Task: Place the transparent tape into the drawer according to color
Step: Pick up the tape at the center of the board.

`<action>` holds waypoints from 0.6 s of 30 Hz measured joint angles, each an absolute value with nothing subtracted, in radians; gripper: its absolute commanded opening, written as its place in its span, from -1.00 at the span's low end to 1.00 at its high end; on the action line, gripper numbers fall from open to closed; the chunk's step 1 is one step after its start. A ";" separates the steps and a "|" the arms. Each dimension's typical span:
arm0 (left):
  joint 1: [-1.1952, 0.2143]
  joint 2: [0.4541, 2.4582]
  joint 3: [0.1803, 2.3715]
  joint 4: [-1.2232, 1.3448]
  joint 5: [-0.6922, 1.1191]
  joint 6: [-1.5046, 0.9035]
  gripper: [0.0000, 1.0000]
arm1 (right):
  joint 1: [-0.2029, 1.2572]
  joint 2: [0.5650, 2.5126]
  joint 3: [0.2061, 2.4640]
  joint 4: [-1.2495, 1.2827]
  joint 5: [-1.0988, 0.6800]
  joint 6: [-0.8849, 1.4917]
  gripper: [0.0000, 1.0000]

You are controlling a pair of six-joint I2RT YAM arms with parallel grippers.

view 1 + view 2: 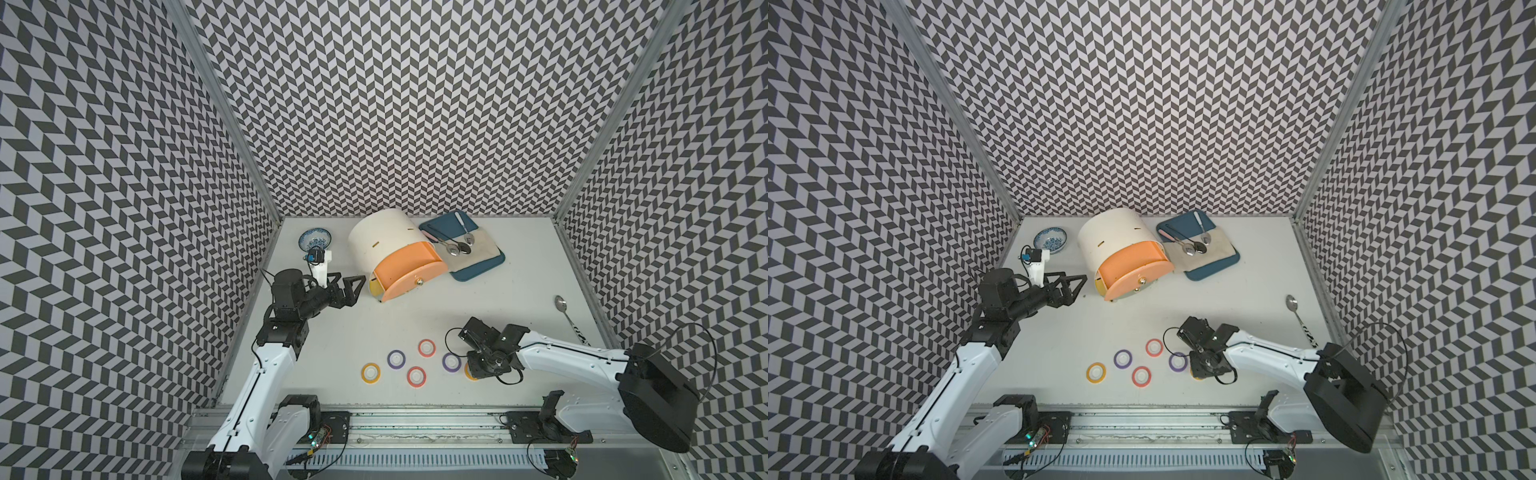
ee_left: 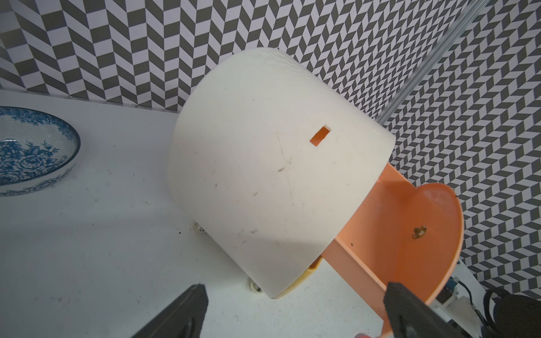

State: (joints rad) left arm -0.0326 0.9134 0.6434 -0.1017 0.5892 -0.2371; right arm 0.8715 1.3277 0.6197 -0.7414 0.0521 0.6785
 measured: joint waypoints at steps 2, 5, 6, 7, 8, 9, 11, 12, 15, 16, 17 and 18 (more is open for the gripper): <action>-0.033 0.909 0.638 -0.103 0.589 -0.237 1.00 | 0.876 1.338 0.625 -0.743 0.057 0.678 -0.69; -0.033 0.908 0.633 -0.106 0.589 -0.237 1.00 | 0.880 1.349 0.628 -0.741 0.058 0.681 -0.93; -0.033 0.908 0.632 -0.107 0.589 -0.237 1.00 | 0.881 1.350 0.629 -0.741 0.059 0.678 -1.00; -0.033 0.908 0.632 -0.108 0.588 -0.237 1.00 | 0.881 1.352 0.630 -0.741 0.059 0.678 -1.00; -0.033 0.908 0.632 -0.108 0.588 -0.236 1.00 | 0.881 1.352 0.630 -0.741 0.059 0.678 -1.00; -0.033 0.908 0.632 -0.108 0.588 -0.237 1.00 | 0.881 1.353 0.630 -0.741 0.059 0.678 -1.00; -0.033 0.908 0.632 -0.108 0.588 -0.236 1.00 | 0.882 1.353 0.632 -0.743 0.059 0.678 -1.00; -0.033 0.908 0.632 -0.108 0.588 -0.236 1.00 | 0.882 1.354 0.633 -0.744 0.060 0.678 -1.00; -0.033 0.908 0.632 -0.108 0.588 -0.236 1.00 | 0.882 1.349 0.641 -0.751 0.060 0.681 -1.00; -0.033 0.908 0.632 -0.108 0.588 -0.236 1.00 | 0.882 1.348 0.642 -0.751 0.061 0.682 -1.00; -0.033 0.908 0.632 -0.109 0.588 -0.236 1.00 | 0.882 1.348 0.643 -0.751 0.062 0.685 -1.00; -0.033 0.908 0.632 -0.109 0.588 -0.236 1.00 | 0.882 1.348 0.646 -0.753 0.065 0.688 -1.00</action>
State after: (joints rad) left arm -0.0326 0.9077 0.6319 -0.1089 0.5877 -0.2363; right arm 0.8818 1.3476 0.6456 -0.7528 0.0647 0.6876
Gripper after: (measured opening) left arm 0.992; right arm 0.168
